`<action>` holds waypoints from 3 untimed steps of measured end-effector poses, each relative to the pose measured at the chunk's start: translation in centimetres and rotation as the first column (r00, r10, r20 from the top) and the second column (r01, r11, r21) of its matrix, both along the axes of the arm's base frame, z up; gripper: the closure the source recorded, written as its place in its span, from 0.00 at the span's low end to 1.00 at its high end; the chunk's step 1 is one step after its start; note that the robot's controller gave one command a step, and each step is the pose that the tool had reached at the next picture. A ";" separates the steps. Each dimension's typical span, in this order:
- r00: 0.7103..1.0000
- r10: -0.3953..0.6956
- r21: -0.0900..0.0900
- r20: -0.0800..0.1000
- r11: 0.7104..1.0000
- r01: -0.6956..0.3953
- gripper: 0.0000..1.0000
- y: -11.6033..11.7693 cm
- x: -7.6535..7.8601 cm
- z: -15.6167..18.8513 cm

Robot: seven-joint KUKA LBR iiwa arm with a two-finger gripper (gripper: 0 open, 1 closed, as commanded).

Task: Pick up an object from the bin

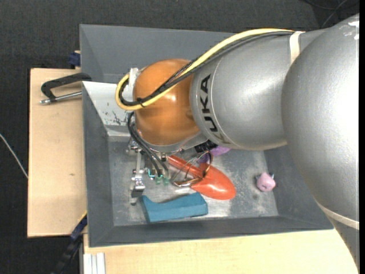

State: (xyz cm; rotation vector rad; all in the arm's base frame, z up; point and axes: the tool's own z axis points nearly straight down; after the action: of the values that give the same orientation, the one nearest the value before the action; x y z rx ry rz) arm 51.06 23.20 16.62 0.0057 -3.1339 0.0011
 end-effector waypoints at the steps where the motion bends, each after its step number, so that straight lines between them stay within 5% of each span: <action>1: 1.000 -0.003 0.002 0.008 1.000 0.003 0.00 -0.1 0.2 0.5; 2: 0.930 -0.369 0.000 0.006 0.930 0.369 1.00 -4.3 -1.9 2.1; 3: 0.930 -0.368 0.001 0.006 0.930 0.368 0.00 -4.3 -1.9 2.1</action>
Offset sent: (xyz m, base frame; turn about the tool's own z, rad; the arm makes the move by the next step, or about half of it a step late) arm -0.0191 -0.0432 0.0202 0.3779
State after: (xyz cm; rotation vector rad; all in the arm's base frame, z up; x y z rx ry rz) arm 49.17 18.94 18.71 -0.5826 -3.0857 -0.0013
